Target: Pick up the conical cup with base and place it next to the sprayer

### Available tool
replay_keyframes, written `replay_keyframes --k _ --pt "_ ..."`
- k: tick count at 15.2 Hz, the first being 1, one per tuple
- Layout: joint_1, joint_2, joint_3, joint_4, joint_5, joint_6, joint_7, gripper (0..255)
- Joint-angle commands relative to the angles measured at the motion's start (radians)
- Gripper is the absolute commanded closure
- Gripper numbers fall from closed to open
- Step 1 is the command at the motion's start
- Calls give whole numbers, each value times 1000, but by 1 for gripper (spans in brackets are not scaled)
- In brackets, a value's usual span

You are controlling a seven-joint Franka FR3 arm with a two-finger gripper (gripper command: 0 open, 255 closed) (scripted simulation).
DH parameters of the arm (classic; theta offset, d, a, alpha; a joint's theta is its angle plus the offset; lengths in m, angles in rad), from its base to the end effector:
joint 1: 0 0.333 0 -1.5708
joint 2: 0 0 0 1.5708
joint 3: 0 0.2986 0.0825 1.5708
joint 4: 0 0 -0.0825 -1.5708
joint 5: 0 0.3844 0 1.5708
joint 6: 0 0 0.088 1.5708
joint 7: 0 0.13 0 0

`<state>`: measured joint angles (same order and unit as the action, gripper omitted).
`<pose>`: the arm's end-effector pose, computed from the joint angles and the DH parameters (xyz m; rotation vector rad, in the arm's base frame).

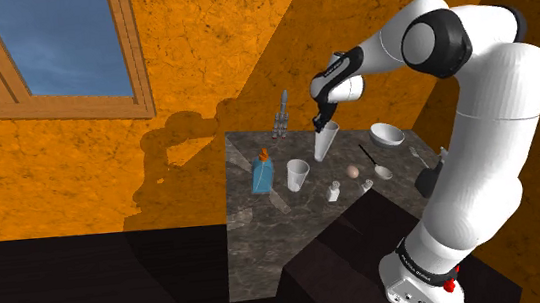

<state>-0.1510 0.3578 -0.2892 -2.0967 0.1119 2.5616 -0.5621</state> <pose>0.5357 -0.2529 0.2277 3.0489 0.0847 0.1444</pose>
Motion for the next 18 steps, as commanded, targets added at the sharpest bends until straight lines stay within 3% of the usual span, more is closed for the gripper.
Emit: replay_keyframes --k 1,18 --pt "4 -22 -6 4 -10 -25 6 255" --pt "27 -167 -34 64 -78 -223 46 255"
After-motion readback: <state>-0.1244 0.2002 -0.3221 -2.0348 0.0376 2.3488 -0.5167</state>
